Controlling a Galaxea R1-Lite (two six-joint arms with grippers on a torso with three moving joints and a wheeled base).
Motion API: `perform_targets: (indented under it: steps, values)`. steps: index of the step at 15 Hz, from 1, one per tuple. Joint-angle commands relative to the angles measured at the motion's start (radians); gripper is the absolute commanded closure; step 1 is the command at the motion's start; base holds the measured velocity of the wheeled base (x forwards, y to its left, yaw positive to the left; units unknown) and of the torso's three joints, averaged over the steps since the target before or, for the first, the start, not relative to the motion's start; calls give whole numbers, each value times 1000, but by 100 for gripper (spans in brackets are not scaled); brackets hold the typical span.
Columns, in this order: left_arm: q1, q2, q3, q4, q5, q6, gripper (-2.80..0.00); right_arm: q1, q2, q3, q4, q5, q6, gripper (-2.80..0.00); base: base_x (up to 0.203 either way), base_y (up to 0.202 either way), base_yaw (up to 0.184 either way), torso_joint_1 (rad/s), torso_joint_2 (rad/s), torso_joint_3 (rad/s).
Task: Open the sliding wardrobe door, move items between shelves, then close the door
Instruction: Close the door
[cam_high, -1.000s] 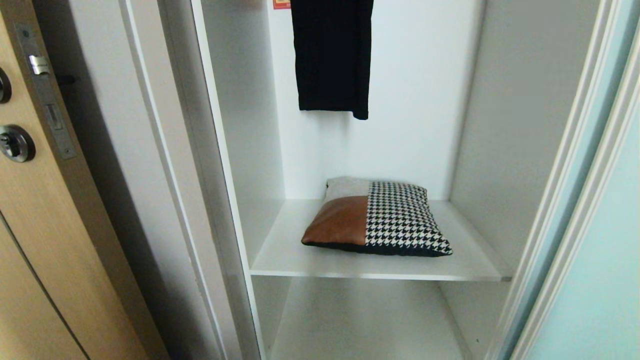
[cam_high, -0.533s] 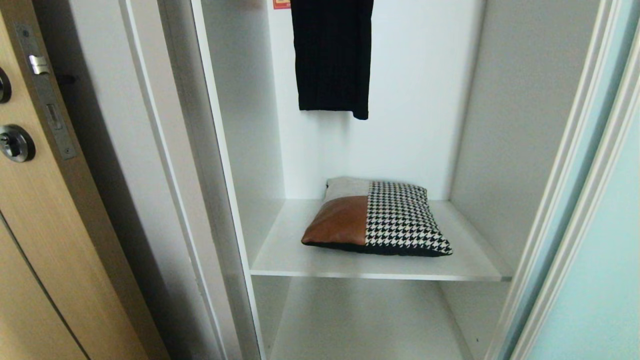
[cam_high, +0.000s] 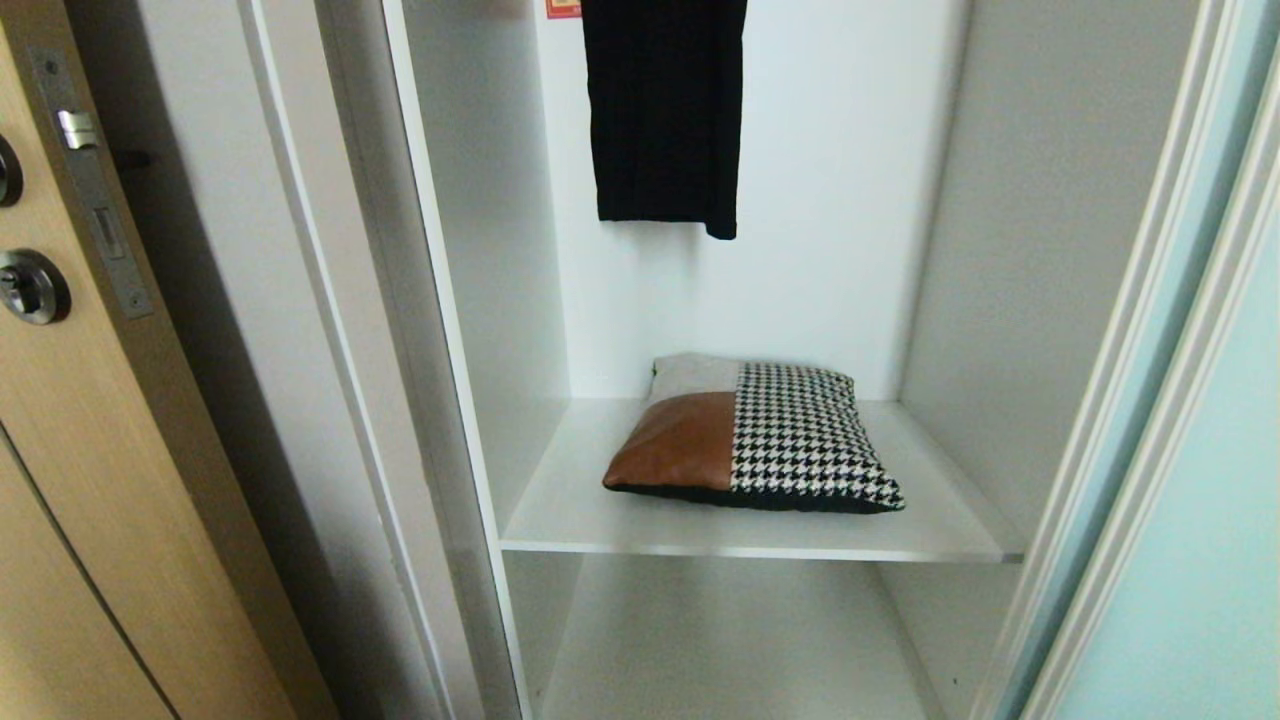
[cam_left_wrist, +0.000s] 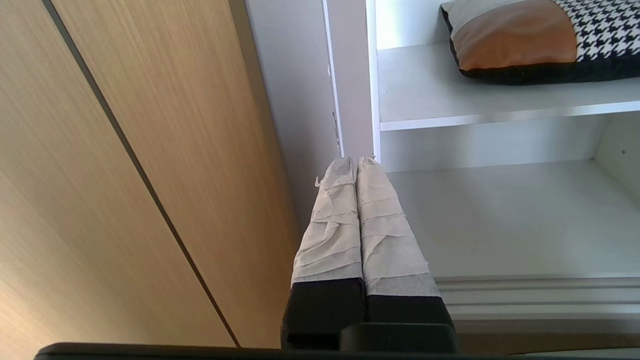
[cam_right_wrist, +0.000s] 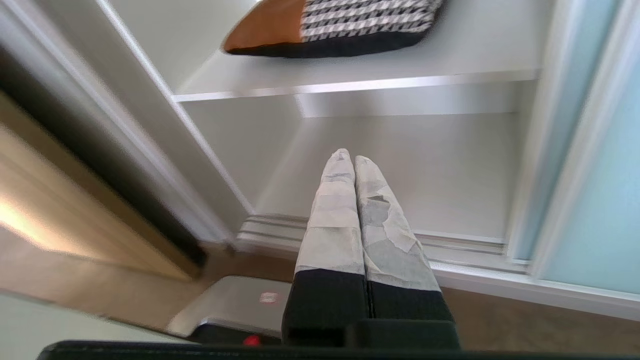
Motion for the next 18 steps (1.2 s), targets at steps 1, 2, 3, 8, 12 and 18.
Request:
perform_targets:
  steps: [1, 2, 3, 8, 12, 18]
  values:
    - [0, 1, 0, 2, 0, 1, 0, 6, 5, 11, 1, -16, -21, 0, 0, 0, 0, 0, 0, 0]
    - [0, 1, 0, 2, 0, 1, 0, 10, 5, 28, 1, -29, -58, 0, 0, 0, 0, 0, 0, 0]
    - [0, 1, 0, 2, 0, 1, 0, 11, 4, 37, -2, -40, -86, 0, 0, 0, 0, 0, 0, 0]
    - [0, 1, 0, 2, 0, 1, 0, -63, 1, 120, -88, -37, -197, 0, 0, 0, 0, 0, 0, 0]
    - [0, 1, 0, 2, 0, 1, 0, -148, -155, 184, -180, 41, -273, 0, 0, 0, 0, 0, 0, 0]
    - [0, 1, 0, 2, 0, 1, 0, -155, -275, 207, -240, 14, -292, 0, 0, 0, 0, 0, 0, 0]
